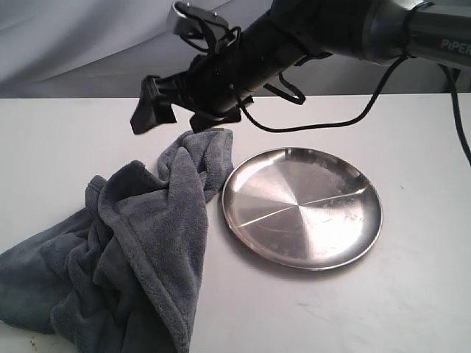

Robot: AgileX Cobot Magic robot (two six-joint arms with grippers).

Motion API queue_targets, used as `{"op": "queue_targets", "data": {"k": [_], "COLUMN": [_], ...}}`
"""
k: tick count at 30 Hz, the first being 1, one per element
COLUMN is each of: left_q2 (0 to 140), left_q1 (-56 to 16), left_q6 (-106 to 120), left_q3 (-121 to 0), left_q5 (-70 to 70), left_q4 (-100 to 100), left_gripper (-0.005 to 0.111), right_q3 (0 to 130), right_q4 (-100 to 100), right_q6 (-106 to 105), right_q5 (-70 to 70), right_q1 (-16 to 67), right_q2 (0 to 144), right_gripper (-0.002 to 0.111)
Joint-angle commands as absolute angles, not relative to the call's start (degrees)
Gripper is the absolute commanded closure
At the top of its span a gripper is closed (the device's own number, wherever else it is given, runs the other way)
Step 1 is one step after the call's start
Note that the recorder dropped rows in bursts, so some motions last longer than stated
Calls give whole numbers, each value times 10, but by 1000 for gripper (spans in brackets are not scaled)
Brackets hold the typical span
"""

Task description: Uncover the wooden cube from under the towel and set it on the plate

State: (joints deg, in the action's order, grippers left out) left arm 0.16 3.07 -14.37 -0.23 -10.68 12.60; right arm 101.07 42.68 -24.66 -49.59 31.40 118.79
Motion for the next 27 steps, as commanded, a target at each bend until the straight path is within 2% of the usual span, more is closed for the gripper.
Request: {"op": "queue_targets", "data": {"k": [1,13,20,27], "left_q2": [0,0,0,0], "left_q1": [31,31,31,31], "left_q6": [-145,-145,-145,-145], "left_q3": [0,0,0,0], "left_q5": [-105,-105,-105,-105], "left_q4": [126,126,126,126], "left_gripper": [107,107,107,107], "right_q3": [1015,963,911,911], "right_q4": [318,335,357,375], "right_q6": [-175,-120,-120,-129], "right_q5": [-584,-576,-525,-487], "right_q1": [314,315,326,354], "right_q2": [1183,1184,1195,1228], "right_gripper": [16,17,20,31]}}
